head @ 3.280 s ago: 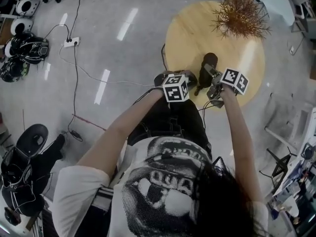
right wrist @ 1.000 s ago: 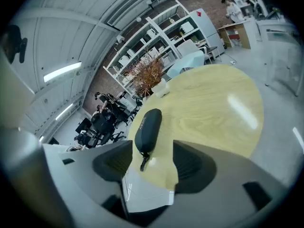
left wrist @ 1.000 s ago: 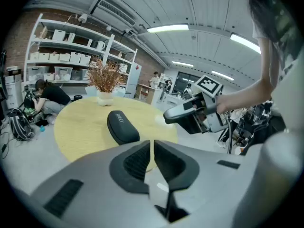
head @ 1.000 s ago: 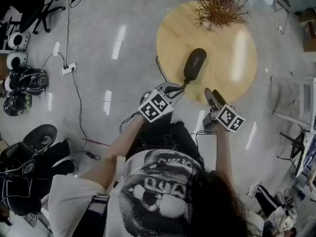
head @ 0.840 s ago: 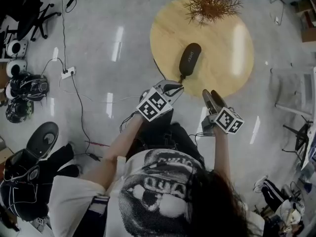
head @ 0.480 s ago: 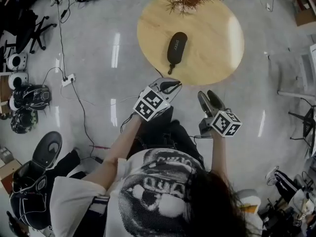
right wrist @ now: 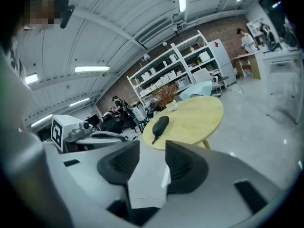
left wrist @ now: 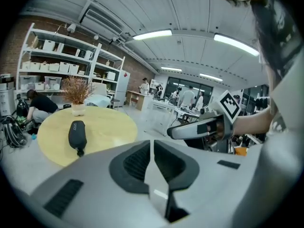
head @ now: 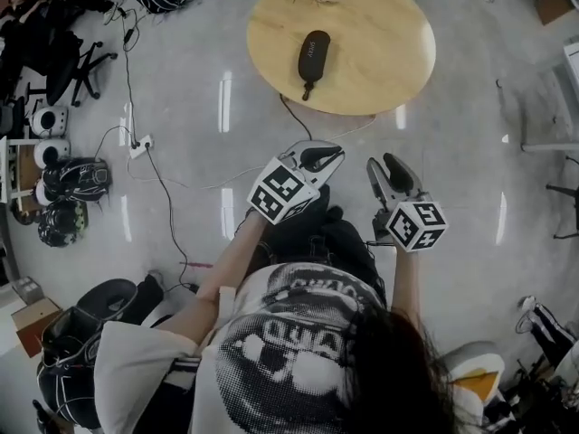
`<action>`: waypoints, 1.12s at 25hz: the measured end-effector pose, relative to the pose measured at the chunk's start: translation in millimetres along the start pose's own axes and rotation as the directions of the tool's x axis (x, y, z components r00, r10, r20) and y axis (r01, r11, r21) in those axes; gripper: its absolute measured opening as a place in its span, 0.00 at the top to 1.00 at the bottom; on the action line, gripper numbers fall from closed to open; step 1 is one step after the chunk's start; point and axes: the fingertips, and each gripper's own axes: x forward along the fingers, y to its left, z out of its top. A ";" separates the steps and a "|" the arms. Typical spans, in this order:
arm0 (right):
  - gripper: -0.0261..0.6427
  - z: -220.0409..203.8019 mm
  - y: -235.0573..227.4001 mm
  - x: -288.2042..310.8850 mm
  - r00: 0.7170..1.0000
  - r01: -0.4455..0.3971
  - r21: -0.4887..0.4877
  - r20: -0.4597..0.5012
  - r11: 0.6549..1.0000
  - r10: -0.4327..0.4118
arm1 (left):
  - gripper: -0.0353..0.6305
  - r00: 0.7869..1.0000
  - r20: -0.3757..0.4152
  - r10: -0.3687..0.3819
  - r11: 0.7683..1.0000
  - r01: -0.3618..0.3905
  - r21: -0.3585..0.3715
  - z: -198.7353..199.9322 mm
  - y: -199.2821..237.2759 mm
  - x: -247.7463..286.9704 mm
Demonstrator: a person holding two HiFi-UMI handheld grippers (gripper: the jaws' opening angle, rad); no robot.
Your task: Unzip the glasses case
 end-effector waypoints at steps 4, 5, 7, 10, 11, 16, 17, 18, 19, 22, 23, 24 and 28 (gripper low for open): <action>0.75 -1.6 14.3 -28.0 0.999 -0.006 -0.061 0.039 0.998 0.008 | 0.92 1.000 0.018 -0.009 1.000 0.008 0.030 6.4 -30.3 -10.2; 0.76 -2.5 16.7 -34.8 0.999 -0.005 -0.068 0.051 0.998 0.009 | 0.92 1.000 0.021 -0.014 0.999 0.013 0.039 7.7 -38.1 -12.4; 0.79 -6.3 20.7 -47.5 0.998 -0.001 -0.087 0.067 0.996 0.006 | 0.92 0.999 0.028 -0.026 0.998 0.024 0.054 8.4 -53.6 -16.7; 0.85 -11.2 23.2 -63.0 0.996 0.015 -0.116 0.085 0.993 -0.005 | 0.92 0.998 0.039 -0.039 0.997 0.036 0.071 7.6 -72.4 -20.5; 0.87 -11.5 24.1 -67.3 0.996 0.020 -0.120 0.093 0.993 -0.009 | 0.92 0.998 0.040 -0.042 0.996 0.039 0.077 7.7 -77.3 -21.5; 0.97 -10.7 30.2 -85.9 0.991 0.042 -0.117 0.130 0.992 -0.026 | 0.92 0.998 0.040 -0.053 0.994 0.049 0.103 10.9 -96.6 -29.3; 0.97 -11.2 30.6 -88.0 0.990 0.044 -0.116 0.135 0.992 -0.028 | 0.92 0.998 0.043 -0.054 0.993 0.049 0.104 11.4 -98.8 -30.4; 0.97 -11.6 31.1 -89.5 0.990 0.046 -0.115 0.138 0.992 -0.030 | 0.92 0.997 0.046 -0.055 0.993 0.050 0.103 11.8 -100.3 -31.6; 0.97 -12.0 31.6 -90.5 0.990 0.047 -0.114 0.141 0.992 -0.030 | 0.92 0.997 0.049 -0.054 0.994 0.049 0.102 12.1 -101.2 -33.0; 0.97 -12.7 34.0 -91.3 0.988 0.047 -0.119 0.149 0.992 -0.029 | 0.92 0.998 0.050 -0.041 0.994 0.036 0.106 11.5 -100.9 -38.1; 0.97 -13.6 34.7 -91.4 0.989 0.047 -0.126 0.148 0.991 -0.028 | 0.92 0.998 0.049 -0.035 0.994 0.030 0.107 10.8 -100.8 -39.8; 0.97 -14.8 35.2 -91.6 0.989 0.048 -0.137 0.145 0.989 -0.028 | 0.92 0.998 0.049 -0.030 0.994 0.025 0.106 9.9 -101.0 -41.5; 0.97 -18.1 39.1 -90.1 0.991 0.051 -0.188 0.129 0.981 -0.027 | 0.92 0.998 0.056 -0.014 0.995 0.009 0.101 6.6 -99.5 -47.9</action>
